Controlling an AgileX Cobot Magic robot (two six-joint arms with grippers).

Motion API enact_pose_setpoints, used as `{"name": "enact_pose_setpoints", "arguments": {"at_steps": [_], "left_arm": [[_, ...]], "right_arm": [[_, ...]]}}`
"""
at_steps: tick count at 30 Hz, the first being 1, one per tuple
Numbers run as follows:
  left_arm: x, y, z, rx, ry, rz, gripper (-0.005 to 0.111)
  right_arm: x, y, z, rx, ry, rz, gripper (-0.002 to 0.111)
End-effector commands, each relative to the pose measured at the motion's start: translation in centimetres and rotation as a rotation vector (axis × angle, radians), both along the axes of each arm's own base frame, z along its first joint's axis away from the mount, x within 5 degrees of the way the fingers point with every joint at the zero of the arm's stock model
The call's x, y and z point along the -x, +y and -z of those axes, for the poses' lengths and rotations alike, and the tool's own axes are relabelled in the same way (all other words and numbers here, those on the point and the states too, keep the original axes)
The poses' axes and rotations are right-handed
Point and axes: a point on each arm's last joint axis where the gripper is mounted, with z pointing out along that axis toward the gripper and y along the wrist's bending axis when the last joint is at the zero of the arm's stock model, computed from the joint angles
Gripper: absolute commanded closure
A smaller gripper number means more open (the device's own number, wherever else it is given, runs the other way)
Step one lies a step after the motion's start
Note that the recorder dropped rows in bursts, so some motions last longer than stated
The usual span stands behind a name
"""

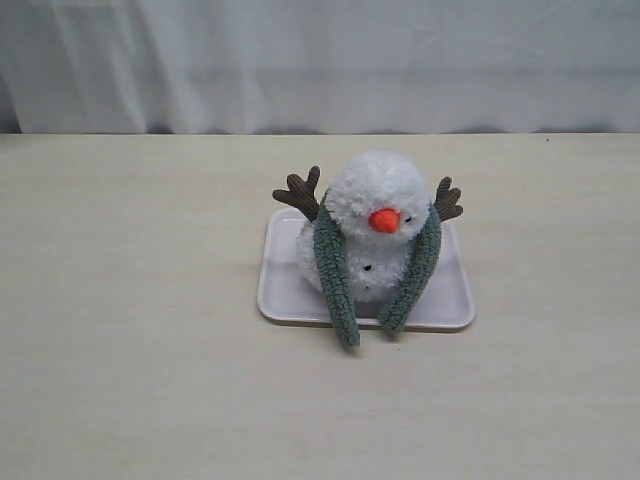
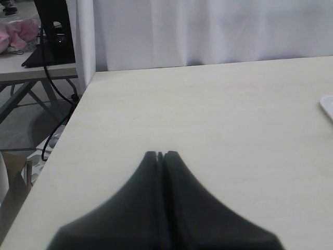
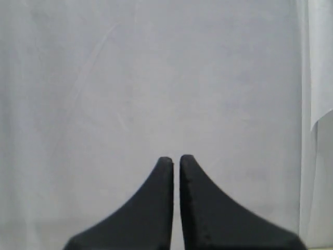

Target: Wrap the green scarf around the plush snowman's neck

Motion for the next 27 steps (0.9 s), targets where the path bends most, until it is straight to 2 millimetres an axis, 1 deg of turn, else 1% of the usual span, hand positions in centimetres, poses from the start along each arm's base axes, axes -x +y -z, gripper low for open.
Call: {"name": "enact_pose_setpoints", "arguments": {"at_steps": [1,4,8,16,27], "left_arm": [[0.0,0.0,-0.2,0.034,-0.007,0.002,0.107],[0.0,0.0,-0.2,0.034,-0.007,0.002,0.107],[0.0,0.0,-0.2,0.034,-0.007,0.002,0.107],[0.0,0.0,-0.2,0.034,-0.007,0.002,0.107],[0.0,0.0,-0.2,0.034,-0.007,0.002,0.107]], "right_arm": [[-0.4,0.0,1.6,0.016,0.072,0.002,0.104],[-0.7,0.1,2.6,0.027,0.147,-0.002,0.104],[-1.0,0.2,4.5,0.086,0.263,0.001,0.104],[-1.0,0.2,5.1,0.087,0.323,-0.003,0.104],[-1.0,0.1,5.3,0.069,0.354,-0.002,0.104]]}}
